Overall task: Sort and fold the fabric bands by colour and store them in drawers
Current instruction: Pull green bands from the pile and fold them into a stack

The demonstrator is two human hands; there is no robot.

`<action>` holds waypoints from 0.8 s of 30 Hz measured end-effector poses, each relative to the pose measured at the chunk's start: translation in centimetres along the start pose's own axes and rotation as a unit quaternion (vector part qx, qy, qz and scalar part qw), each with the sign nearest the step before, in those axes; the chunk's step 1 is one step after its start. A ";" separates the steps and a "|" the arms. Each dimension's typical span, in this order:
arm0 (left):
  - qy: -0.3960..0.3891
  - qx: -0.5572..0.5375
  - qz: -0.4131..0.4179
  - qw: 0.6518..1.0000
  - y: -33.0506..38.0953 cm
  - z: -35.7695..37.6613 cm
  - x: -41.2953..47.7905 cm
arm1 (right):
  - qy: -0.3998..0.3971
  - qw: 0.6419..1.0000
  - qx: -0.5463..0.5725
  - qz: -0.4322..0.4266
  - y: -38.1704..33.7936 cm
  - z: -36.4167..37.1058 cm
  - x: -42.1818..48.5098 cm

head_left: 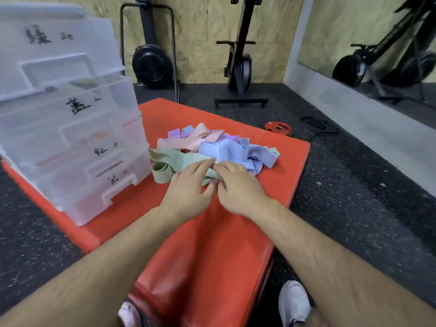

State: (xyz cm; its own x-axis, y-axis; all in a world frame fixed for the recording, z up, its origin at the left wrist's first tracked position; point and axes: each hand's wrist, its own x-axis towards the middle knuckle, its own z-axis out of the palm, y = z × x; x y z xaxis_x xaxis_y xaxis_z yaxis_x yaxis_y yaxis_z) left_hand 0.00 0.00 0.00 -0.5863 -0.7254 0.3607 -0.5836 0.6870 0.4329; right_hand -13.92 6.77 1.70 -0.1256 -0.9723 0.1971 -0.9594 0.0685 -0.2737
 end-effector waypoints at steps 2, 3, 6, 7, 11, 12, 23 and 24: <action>-0.058 0.000 -0.013 0.998 -0.6 1.4 1.6 | -0.034 0.999 0.006 0.014 1.1 0.5 1.1; -0.084 0.000 -0.026 0.996 -0.8 1.9 2.3 | -0.051 0.998 0.016 0.026 1.7 0.9 1.6; -0.105 0.015 -0.038 0.994 -1.1 3.0 5.0 | -0.071 0.994 0.032 0.072 3.0 1.1 3.3; -0.109 0.025 -0.035 0.993 -1.6 3.3 5.6 | -0.069 0.994 0.034 0.083 3.5 1.3 3.9; -0.128 0.038 -0.025 0.991 -3.6 4.4 5.9 | -0.075 0.988 0.060 0.122 4.0 2.6 5.0; -0.128 0.035 -0.028 0.991 -3.9 4.5 6.0 | -0.089 0.985 0.064 0.131 4.0 2.9 5.2; -0.122 -0.003 0.017 0.992 -4.6 3.1 5.1 | 0.006 0.960 0.231 0.158 3.3 3.4 5.6; -0.107 -0.010 0.027 0.994 -4.8 2.8 5.0 | 0.021 0.961 0.233 0.148 3.0 3.0 5.3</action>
State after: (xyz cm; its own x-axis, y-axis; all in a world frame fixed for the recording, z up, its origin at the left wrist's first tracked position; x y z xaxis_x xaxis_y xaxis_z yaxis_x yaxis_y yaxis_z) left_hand -1.69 -6.85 -2.59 -0.7240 -0.6599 0.2010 -0.5381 0.7226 0.4339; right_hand -16.72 1.15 -0.89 -0.3950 -0.9151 0.0807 -0.6640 0.2237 -0.7135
